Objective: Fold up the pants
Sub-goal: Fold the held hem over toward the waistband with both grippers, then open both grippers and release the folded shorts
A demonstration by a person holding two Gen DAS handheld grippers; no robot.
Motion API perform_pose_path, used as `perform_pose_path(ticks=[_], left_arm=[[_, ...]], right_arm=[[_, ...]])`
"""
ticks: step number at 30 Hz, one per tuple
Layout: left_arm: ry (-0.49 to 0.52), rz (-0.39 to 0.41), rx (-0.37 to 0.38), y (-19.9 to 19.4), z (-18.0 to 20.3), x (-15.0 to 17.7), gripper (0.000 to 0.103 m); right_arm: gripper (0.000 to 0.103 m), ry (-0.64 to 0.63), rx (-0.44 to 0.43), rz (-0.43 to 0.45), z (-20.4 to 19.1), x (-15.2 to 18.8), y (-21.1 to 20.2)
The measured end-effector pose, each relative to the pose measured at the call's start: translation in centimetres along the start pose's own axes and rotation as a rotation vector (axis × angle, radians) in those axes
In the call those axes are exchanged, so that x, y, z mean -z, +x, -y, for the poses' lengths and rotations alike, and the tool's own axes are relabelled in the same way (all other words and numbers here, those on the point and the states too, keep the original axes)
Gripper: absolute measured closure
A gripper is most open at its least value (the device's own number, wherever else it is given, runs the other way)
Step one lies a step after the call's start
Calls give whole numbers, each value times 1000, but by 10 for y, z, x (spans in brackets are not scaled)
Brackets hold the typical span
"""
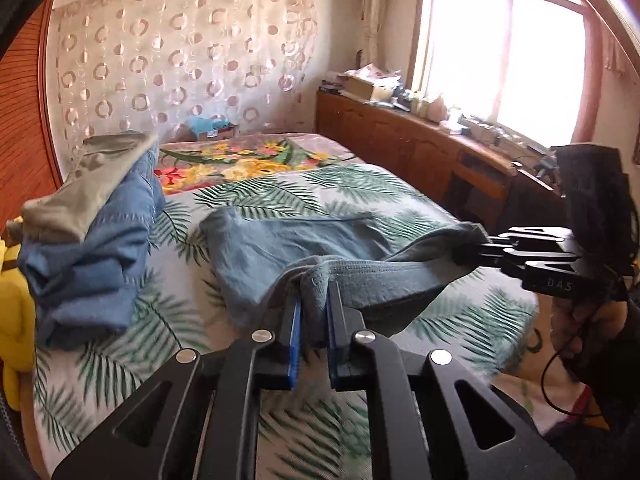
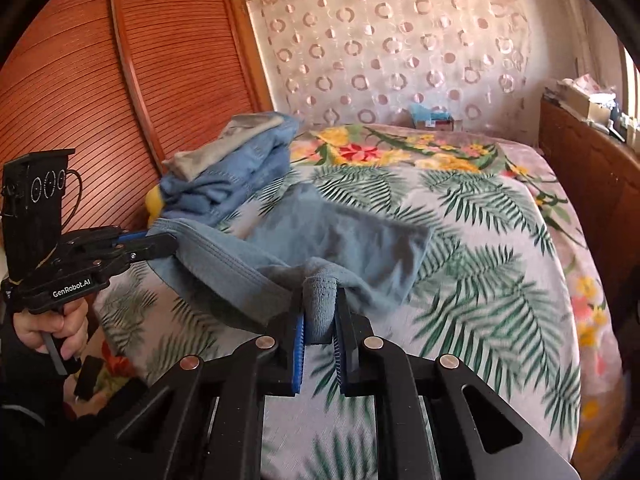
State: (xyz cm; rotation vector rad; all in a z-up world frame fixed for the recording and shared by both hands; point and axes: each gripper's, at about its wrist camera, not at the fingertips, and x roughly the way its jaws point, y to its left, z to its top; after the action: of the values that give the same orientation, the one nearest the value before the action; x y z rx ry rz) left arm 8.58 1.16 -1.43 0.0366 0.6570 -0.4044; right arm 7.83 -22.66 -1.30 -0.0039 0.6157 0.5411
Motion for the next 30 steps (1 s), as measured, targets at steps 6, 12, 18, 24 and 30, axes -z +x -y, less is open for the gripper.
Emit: perform_pose_path(ticks=[6, 12, 18, 24, 30], left_arm=[[5, -23, -53, 37, -18, -26, 92], [-16, -49, -72, 60, -30, -40, 92], [-32, -75, -99, 81, -35, -46, 91], [-39, -73, -127, 87, -38, -46, 82], [-64, -56, -107, 78, -41, -44, 55]], right_arm=[[91, -15, 34, -16, 8, -25, 40], [91, -19, 65, -52, 10, -41, 76], [89, -13, 85, -77, 17, -49, 94], [86, 3, 85, -54, 21, -53, 94], [71, 3, 108, -27, 26, -53, 82]])
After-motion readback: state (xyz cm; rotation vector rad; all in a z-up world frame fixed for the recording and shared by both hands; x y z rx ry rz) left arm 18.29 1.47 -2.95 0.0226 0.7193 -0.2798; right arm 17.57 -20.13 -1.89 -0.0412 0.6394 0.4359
